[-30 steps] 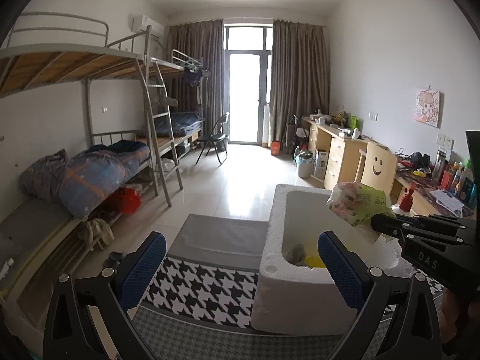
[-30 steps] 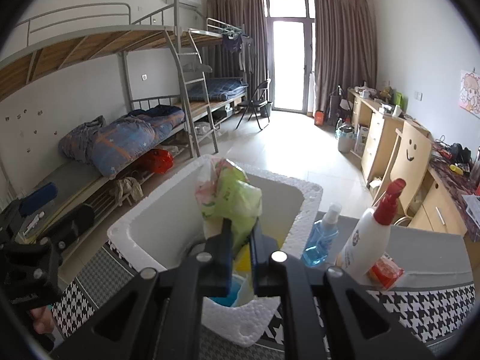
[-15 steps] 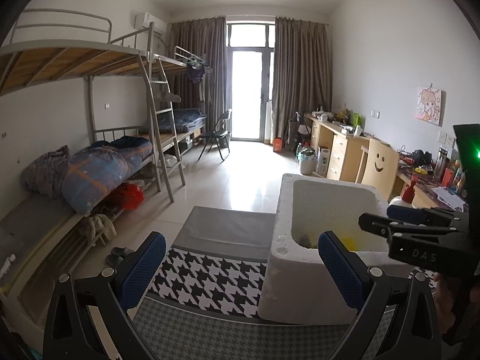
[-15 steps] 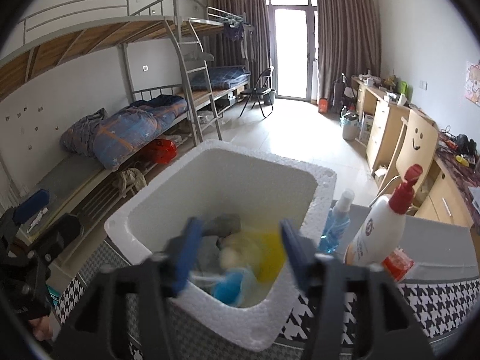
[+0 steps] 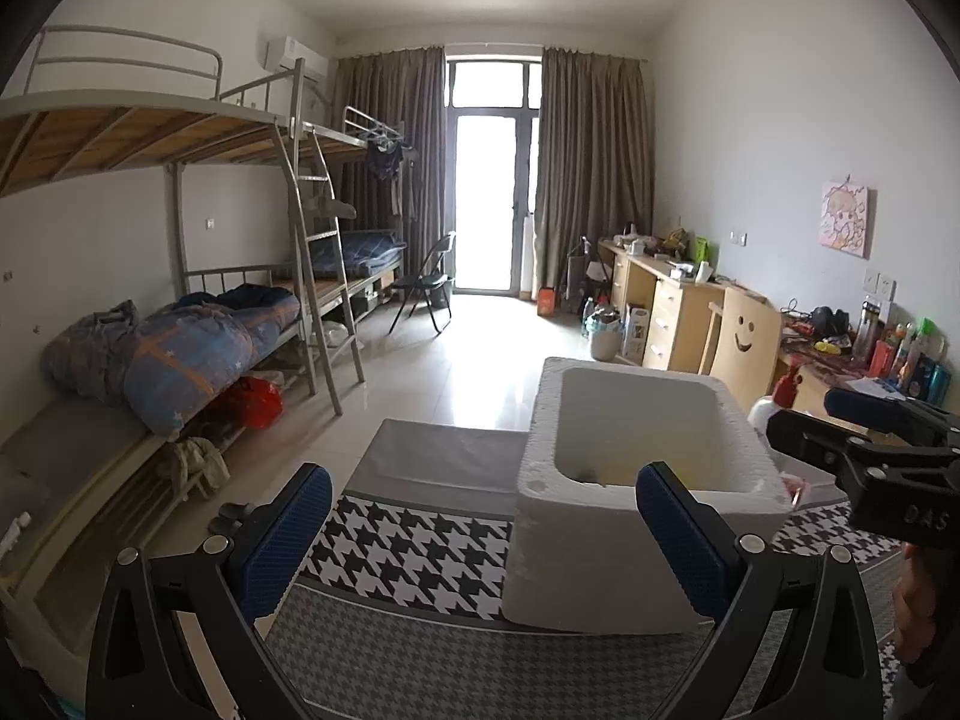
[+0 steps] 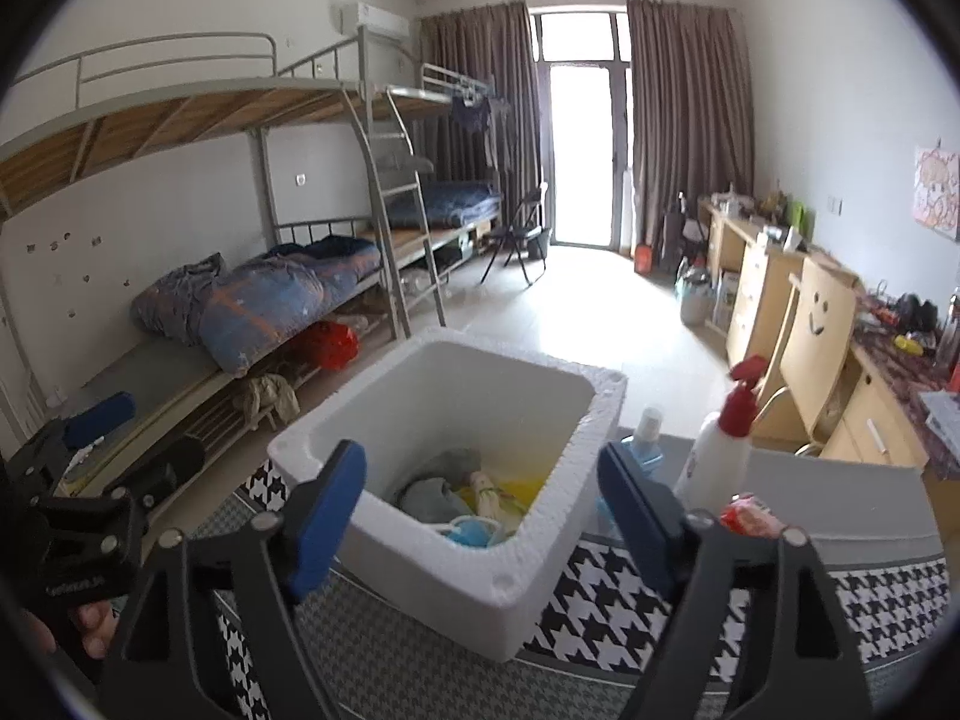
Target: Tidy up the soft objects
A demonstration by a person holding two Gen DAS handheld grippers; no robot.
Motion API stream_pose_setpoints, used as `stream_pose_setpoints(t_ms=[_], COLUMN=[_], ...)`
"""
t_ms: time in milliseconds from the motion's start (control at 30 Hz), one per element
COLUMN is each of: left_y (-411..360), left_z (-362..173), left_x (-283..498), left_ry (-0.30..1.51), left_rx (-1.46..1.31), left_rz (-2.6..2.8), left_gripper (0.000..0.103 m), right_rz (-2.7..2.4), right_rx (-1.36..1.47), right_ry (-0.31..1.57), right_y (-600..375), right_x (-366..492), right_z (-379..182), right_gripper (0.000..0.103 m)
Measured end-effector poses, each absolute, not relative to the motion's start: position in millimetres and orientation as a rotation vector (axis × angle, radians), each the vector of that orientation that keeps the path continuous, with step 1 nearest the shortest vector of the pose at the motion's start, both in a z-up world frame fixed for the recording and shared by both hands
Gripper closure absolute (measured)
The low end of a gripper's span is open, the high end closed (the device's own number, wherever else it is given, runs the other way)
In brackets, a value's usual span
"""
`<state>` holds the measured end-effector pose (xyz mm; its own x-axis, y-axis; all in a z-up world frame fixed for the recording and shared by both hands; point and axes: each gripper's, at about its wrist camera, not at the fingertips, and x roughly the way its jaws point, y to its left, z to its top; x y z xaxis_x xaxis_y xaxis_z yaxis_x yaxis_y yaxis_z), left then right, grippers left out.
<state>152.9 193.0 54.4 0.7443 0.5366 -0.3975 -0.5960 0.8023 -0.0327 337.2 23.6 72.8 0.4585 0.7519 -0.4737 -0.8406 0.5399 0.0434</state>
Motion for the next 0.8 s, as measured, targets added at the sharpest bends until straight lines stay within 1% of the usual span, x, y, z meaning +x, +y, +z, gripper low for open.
stream_pose_setpoints(t_ms=[433, 633, 800], left_y=[163, 148, 138], left_z=[66, 60, 55], left_x=[129, 120, 111], left_ry=[0.339, 0.330, 0.318], left_rx=[-0.163, -0.167, -0.158], left_rz=[0.555, 0.503, 0.480], left_gripper=[0.001, 0.001, 0.001], right_rz=[0.993, 1.003, 0.956], right_rx=[-0.178, -0.151, -0.158], right_ry=[0.383, 0.384, 0.340], right_y=[-23, -39, -55], right_x=[306, 296, 285], right_z=[79, 77, 70], right_gripper=[0.014, 0.014, 0.013])
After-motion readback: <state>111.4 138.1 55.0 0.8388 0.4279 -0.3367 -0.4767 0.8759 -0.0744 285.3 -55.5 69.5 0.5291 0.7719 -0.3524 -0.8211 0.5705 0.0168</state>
